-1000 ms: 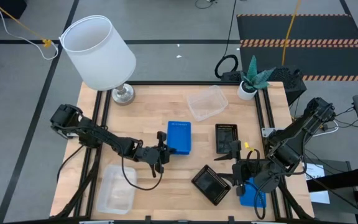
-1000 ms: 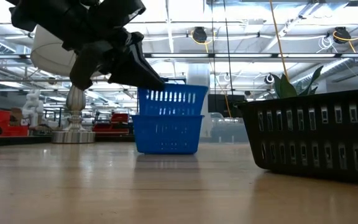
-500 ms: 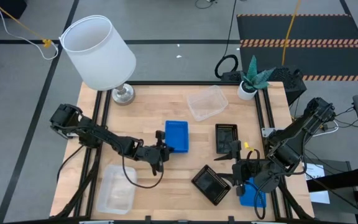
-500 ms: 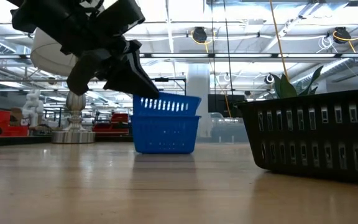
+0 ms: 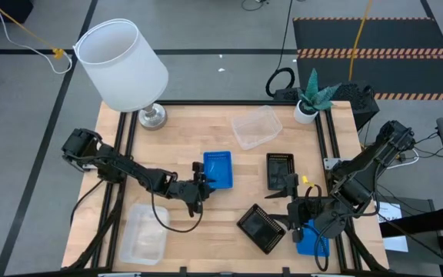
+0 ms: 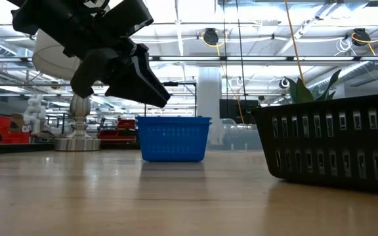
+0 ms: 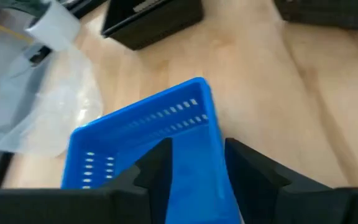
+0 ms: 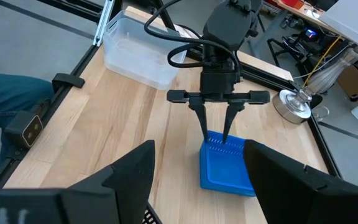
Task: Stack baskets by color
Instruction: Stack the top transparent bin on the bottom transparent bin
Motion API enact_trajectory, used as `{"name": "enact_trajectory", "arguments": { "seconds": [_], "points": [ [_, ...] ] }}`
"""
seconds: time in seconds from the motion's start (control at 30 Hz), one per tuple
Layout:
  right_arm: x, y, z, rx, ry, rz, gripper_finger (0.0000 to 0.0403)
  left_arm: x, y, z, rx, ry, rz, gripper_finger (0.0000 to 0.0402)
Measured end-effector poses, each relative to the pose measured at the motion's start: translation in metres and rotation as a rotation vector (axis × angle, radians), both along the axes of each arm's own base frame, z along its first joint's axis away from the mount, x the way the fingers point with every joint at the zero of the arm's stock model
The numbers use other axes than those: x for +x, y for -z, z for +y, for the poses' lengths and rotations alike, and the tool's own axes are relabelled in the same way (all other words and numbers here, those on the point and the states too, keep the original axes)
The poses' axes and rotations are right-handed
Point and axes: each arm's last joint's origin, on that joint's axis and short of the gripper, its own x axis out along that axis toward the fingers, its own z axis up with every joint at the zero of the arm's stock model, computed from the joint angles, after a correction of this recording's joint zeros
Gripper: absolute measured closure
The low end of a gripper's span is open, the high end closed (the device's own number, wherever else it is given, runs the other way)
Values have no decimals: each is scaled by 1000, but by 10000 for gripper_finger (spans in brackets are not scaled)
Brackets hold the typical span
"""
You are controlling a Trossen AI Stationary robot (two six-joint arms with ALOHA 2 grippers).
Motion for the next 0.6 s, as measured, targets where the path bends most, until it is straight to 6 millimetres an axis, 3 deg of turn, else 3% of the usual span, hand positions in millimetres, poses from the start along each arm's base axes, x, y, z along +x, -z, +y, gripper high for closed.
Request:
{"name": "enact_trajectory", "arguments": {
  "seconds": [0.33,0.6],
  "points": [
    [0,0,0,4,-2,1,165,1,2,5,-86,15,22,287],
    [0,0,0,5,-2,2,165,-4,9,11,-112,-9,124,291]
  ]
}}
